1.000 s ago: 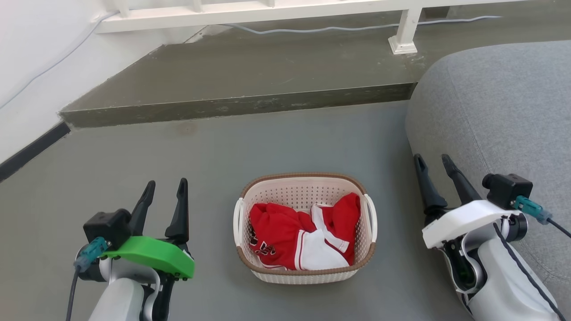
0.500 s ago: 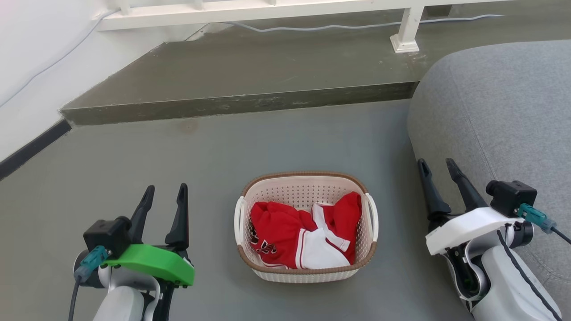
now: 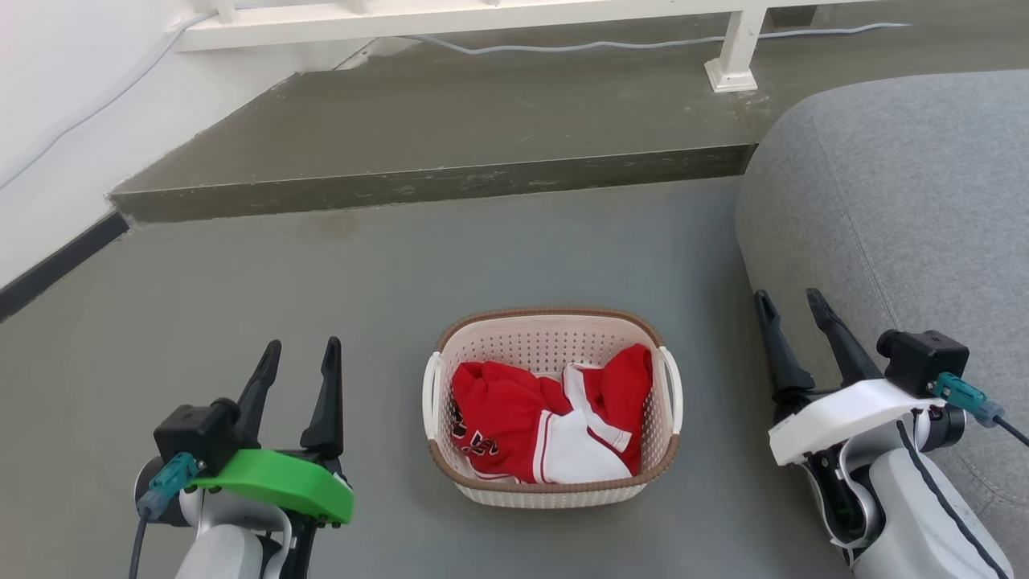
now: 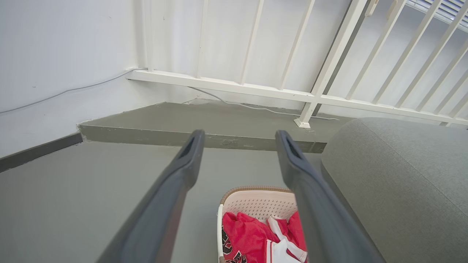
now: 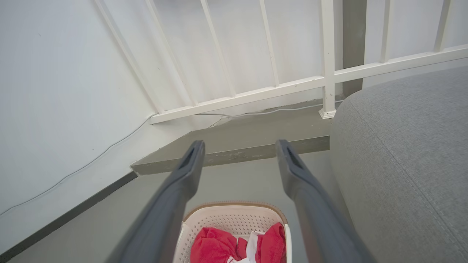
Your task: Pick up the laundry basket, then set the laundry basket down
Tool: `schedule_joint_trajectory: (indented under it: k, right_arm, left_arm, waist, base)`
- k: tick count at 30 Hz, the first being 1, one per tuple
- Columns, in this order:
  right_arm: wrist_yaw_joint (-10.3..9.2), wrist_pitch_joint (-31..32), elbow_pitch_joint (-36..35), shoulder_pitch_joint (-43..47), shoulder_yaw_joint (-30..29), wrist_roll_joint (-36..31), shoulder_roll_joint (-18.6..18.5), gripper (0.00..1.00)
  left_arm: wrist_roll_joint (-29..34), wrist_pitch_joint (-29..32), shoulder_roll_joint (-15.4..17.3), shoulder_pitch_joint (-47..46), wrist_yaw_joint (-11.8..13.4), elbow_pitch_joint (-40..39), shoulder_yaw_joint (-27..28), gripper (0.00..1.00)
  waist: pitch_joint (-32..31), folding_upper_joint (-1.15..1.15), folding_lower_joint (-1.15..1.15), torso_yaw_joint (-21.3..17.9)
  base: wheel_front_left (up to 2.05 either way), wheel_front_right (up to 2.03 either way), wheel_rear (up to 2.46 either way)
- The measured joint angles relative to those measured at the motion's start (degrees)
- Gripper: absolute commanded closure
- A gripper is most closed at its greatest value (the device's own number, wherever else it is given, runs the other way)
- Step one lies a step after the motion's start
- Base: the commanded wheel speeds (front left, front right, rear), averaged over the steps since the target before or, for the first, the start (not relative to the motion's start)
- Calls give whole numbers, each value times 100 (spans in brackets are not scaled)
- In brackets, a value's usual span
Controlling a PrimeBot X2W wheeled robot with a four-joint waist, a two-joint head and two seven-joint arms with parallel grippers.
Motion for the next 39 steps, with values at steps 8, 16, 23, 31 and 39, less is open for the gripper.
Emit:
schedule_joint_trajectory:
  k: [8, 16, 23, 31, 39]
  right_arm:
    - [0, 0, -49, 79, -32, -100, 20, 0]
    - [3, 0, -81, 106, -67, -138, 62, 100]
    - [3, 27, 202, 360, -33, -118, 171, 100]
    - [3, 138, 199, 354, -182, 236, 176, 100]
    - [14, 291, 194, 348, -309, 888, 190, 100]
  left_arm:
    - [64, 0, -16, 9, -8, -34, 62, 0]
    - [113, 0, -33, 29, -59, -38, 79, 100]
    - [85, 26, -81, 187, -56, 270, 51, 100]
    - [-272, 93, -82, 189, -56, 269, 111, 100]
    - [-899, 258, -85, 190, -56, 266, 211, 100]
  waist:
    - [23, 0, 0, -2]
    - [53, 0, 0, 0]
    - [53, 0, 0, 0]
    - [22, 0, 0, 8]
    - [-8, 0, 0, 15]
  base:
    - [0, 0, 0]
    - [0, 0, 0]
    - [0, 0, 0]
    - [0, 0, 0]
    - [0, 0, 0]
